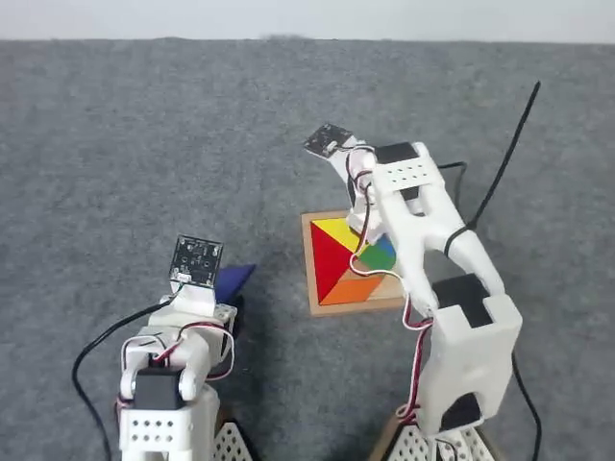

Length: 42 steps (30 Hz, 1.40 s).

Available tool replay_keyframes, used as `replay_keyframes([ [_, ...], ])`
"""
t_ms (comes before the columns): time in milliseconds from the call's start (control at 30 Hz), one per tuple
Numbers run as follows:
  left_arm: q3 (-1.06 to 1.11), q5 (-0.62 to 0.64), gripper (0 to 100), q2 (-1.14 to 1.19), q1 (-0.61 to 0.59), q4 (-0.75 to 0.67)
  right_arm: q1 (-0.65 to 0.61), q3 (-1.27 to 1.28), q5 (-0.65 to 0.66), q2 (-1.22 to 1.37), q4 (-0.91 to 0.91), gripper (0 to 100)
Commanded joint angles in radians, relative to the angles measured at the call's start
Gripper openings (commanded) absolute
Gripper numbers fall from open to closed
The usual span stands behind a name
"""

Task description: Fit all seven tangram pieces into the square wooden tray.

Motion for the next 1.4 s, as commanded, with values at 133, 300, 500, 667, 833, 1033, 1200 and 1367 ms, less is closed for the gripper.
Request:
replay_keyframes([
  [133, -0.010, 0.011, 20, -0.018, 0.005, 0.002, 0.008, -0.048, 0.029, -0.016, -0.007, 6.5],
  [300, -0.010, 0.011, 20, -0.018, 0.005, 0.002, 0.008, -0.048, 0.029, -0.015, -0.007, 20.3],
  [500, -0.010, 0.011, 20, -0.018, 0.005, 0.002, 0.010, -0.054, 0.032, -0.022, -0.007, 25.8],
  [667, -0.010, 0.011, 20, -0.018, 0.005, 0.002, 0.068, -0.100, 0.058, -0.022, -0.004, 25.9],
  [833, -0.010, 0.011, 20, -0.018, 0.005, 0.002, 0.117, -0.104, 0.089, -0.016, -0.007, 25.9],
  [1033, -0.010, 0.011, 20, -0.018, 0.005, 0.002, 0.108, -0.109, 0.087, -0.042, -0.005, 25.9],
  [1200, -0.010, 0.011, 20, -0.018, 0.005, 0.002, 0.114, -0.100, -0.057, -0.186, 0.048, 12.9],
  [1367, -0.010, 0.011, 20, -0.018, 0.005, 0.002, 0.119, 0.140, -0.137, -0.361, -0.074, 9.6],
])
